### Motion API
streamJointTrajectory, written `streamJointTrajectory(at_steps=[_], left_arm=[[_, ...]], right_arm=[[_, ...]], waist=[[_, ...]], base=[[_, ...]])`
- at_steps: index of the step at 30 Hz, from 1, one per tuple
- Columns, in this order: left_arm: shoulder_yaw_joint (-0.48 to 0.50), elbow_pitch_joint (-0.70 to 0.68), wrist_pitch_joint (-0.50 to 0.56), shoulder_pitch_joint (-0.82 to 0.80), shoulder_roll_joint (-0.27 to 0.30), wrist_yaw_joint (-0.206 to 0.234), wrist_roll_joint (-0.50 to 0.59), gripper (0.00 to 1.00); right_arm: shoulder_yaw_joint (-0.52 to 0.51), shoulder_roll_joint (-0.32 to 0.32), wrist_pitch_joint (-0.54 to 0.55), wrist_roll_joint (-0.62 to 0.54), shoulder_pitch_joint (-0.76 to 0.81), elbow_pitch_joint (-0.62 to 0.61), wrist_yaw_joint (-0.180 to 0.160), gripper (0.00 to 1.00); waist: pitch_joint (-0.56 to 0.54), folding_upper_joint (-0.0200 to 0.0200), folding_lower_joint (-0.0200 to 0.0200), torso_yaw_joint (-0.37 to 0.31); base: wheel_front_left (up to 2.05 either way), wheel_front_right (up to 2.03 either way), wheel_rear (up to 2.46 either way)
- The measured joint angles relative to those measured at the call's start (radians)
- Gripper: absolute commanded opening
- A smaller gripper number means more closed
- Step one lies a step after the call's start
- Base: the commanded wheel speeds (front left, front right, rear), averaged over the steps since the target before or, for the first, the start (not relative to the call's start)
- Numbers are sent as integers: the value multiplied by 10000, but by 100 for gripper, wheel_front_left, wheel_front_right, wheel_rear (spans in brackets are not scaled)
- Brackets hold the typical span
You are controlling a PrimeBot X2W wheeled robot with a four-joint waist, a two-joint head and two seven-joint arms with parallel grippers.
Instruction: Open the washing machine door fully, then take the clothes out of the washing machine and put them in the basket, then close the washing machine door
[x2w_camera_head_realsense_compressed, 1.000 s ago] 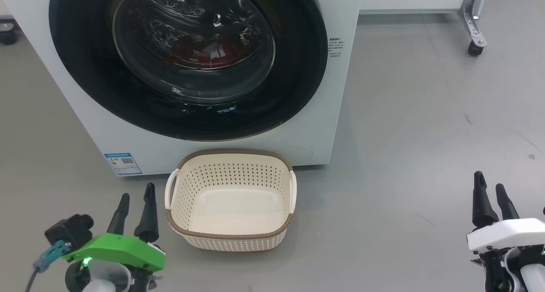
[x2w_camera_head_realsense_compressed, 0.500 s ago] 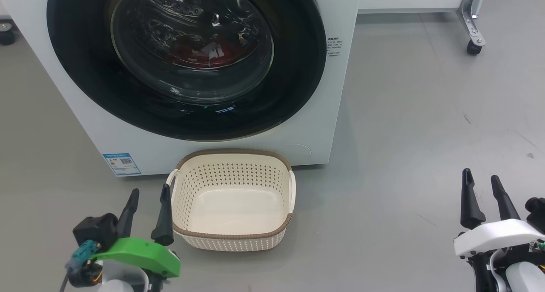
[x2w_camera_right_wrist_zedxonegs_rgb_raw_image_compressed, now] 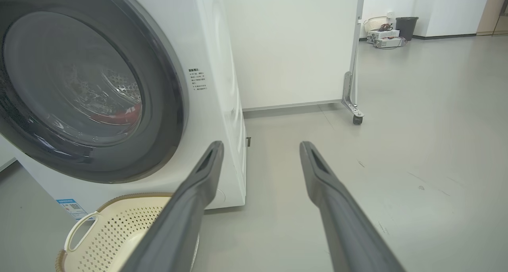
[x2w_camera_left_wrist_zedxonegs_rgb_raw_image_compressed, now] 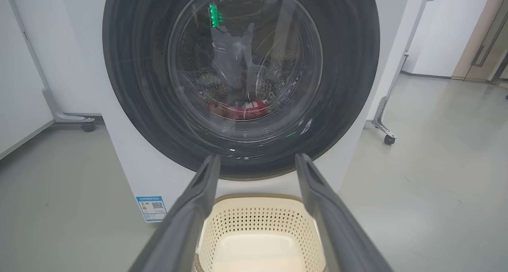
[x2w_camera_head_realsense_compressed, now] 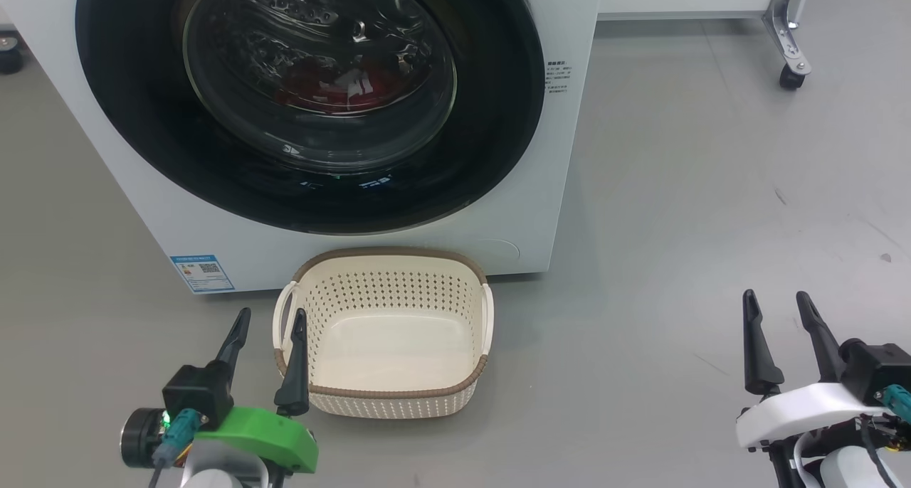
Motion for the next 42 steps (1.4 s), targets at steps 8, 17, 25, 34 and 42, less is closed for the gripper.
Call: streamJointTrajectory(at_steps=[8,17,25,34,42], left_arm=[[4,79,-96,0,-46,73,376,100],[134,251,-96,1,-115,77,376,100],[226,320,-96,1,-209,77,453,100],[295,384,-96,1,-247,77,483,100],[336,407,-96,1,-261,75,539,100]], right_arm=[[52,104,-38,-397,1,-42,0,100],[50,215,-38,-516,7,-40,4,100],[31,280,-38,-562,21,-33,19,100],[-71,374,-40,-616,28,-19,96,0],[-138,454,-40,-612,28,19,196,0]], waist=[[51,0,0,-16],[79,0,0,-1],[113,0,0,23],[150,0,0,20],[164,0,0,22]], base=[[0,0,0],[0,0,0],[0,0,0],[0,0,0],[0,0,0]])
